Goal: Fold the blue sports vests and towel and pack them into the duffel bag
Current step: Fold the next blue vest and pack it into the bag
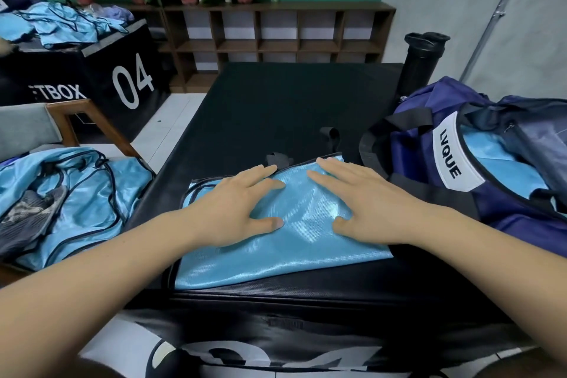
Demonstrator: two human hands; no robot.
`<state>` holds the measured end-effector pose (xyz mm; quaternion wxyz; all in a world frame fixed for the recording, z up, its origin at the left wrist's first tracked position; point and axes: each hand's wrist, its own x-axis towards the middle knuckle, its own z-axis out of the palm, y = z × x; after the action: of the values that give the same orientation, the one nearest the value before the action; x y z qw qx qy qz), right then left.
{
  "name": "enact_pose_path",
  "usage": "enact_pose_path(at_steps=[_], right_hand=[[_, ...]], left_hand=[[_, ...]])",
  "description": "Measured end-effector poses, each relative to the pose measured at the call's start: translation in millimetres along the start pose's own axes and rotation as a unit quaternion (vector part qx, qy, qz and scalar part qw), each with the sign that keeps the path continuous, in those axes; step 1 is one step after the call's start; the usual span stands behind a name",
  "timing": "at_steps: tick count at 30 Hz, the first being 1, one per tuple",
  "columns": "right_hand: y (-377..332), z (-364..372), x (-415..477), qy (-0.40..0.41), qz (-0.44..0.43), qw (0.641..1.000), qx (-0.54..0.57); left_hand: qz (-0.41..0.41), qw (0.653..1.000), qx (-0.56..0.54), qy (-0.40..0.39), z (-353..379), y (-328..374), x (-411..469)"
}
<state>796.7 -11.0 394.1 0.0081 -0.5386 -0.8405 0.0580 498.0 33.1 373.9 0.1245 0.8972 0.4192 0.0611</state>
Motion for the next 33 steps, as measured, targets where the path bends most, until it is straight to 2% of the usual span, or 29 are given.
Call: enact_pose_path(at_steps=[10,15,21,24,27,29,33], right_hand=[[-1.4,-1.0,13.1,-0.031,0.037,0.999,0.023],[-5.7,1.3,8.9,0.010,0.005,1.000,-0.005],[-47.5,-0.8,-3.2,0.080,-0.053,0.995,0.012],[-80.2,4.7,-5.5,0.086,-0.099,0.991,0.040],[-112.5,10.5,-6.1,0.092,-0.136,0.986,0.038],[-131.5,13.2,-4.9,0.092,-0.158,0.983,0.023],[-170.4,21.2,4.9,0.123,-0.182,0.975,0.023]], left_hand=[[-0.018,0.998,-0.058,-0.021,-8.5,-6.1,-3.8],[-0.019,0.998,-0.056,0.035,-35.7,-17.6,-16.7],[-0.139,0.985,-0.056,0.091,-60.9,-49.1,-33.9],[-0.217,0.973,-0.049,0.060,-65.7,-60.7,-35.5],[-0.287,0.956,-0.056,-0.008,-66.5,-69.1,-37.1],[-0.309,0.949,-0.060,-0.028,-64.6,-73.5,-37.0],[-0.315,0.945,-0.085,-0.014,-60.3,-72.0,-33.6]])
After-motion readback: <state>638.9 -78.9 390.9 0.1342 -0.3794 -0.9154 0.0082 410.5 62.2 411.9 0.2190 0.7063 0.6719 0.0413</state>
